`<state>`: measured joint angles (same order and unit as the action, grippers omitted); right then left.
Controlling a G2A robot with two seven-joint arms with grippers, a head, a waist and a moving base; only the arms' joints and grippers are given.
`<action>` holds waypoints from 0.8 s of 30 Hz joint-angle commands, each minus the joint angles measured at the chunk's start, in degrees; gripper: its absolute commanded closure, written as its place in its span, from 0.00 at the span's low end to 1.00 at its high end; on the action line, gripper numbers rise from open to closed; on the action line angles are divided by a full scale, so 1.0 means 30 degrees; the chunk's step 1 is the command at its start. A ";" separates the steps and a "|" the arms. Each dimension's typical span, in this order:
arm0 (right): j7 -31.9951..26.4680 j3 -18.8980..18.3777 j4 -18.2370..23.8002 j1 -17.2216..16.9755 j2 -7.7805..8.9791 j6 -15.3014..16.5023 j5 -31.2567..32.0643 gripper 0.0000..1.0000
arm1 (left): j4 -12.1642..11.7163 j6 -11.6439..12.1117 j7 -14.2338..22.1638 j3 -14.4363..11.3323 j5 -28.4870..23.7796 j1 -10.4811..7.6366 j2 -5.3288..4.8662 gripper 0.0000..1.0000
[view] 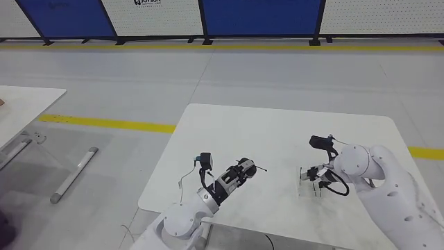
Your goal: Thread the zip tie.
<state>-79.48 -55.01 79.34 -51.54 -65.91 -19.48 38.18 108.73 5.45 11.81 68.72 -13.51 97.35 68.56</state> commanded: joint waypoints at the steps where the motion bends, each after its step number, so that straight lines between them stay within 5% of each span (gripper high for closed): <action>1: -0.0052 -0.0096 -0.0107 -0.0036 -0.0166 0.0000 0.0343 0.61 | 0.0000 0.0000 0.0000 0.0000 0.0000 0.0000 0.0000 1.00; 24: -0.0052 -0.1439 -0.0973 -0.0518 -0.1802 0.0000 0.3301 0.71 | 0.0000 0.0000 0.0000 0.0000 0.0000 0.0000 0.0000 1.00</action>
<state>-79.64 -59.30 76.52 -53.04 -71.21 -19.48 47.96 108.73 5.45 11.81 68.72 -13.51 97.35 68.56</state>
